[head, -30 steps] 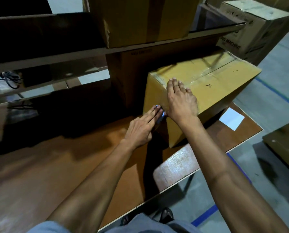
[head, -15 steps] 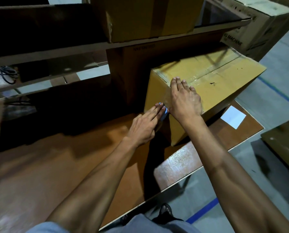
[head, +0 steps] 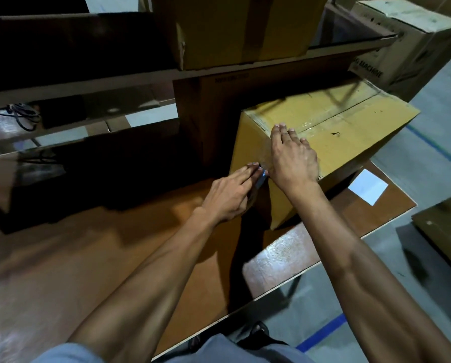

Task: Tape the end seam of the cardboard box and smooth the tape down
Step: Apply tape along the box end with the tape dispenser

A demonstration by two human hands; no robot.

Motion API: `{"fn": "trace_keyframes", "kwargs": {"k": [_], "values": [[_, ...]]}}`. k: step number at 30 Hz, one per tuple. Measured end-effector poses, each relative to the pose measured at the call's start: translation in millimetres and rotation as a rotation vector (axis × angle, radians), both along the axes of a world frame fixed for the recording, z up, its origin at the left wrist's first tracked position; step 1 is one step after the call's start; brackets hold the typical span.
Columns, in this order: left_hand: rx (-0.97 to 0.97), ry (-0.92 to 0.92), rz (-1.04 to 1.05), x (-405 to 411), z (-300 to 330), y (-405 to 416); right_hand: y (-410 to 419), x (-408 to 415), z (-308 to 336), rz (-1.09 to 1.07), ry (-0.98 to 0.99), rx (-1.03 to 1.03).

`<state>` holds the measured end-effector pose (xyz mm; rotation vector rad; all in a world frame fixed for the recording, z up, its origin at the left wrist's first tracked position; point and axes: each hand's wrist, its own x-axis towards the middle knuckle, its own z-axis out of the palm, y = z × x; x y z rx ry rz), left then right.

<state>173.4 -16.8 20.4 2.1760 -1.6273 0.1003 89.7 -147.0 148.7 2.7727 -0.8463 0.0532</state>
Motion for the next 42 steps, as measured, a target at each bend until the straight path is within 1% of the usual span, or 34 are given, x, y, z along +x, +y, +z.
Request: {"fn": "trace_keyframes", "kwargs": {"k": [11,16,20,24,26,30,32,33,34,36,38,40,42], "values": [[0.053,0.023,0.040,-4,-5,2,4,-3,1,0.014,0.015,-0.027],[0.079,-0.019,0.076,-12,-9,14,4,-5,3,0.035,0.028,-0.012],[0.086,0.021,0.131,-18,-15,32,4,-6,1,0.038,0.021,-0.001],[0.022,0.021,0.152,-16,-12,46,1,-9,-2,0.056,-0.014,0.016],[-0.007,0.081,0.179,-14,-5,53,-1,-10,-3,0.100,-0.026,0.001],[-0.093,0.239,0.266,-13,12,62,-1,-17,-12,0.267,-0.024,-0.105],[-0.136,0.322,0.291,-12,20,66,7,-24,-11,0.347,-0.038,-0.118],[-0.154,0.363,0.297,-12,23,67,13,-26,-11,0.390,-0.042,-0.080],[-0.173,0.396,0.299,-11,26,69,18,-27,-13,0.420,-0.047,0.013],[-0.215,0.436,0.303,-11,30,72,28,-28,-19,0.440,-0.052,0.283],[-0.242,0.525,0.327,-11,30,75,31,-28,-33,0.477,-0.064,0.473],[-0.258,0.665,0.354,-10,27,80,26,-29,-48,0.535,-0.023,0.537],[-0.287,0.796,0.358,-9,23,87,25,-32,-61,0.594,0.071,0.476]]}}
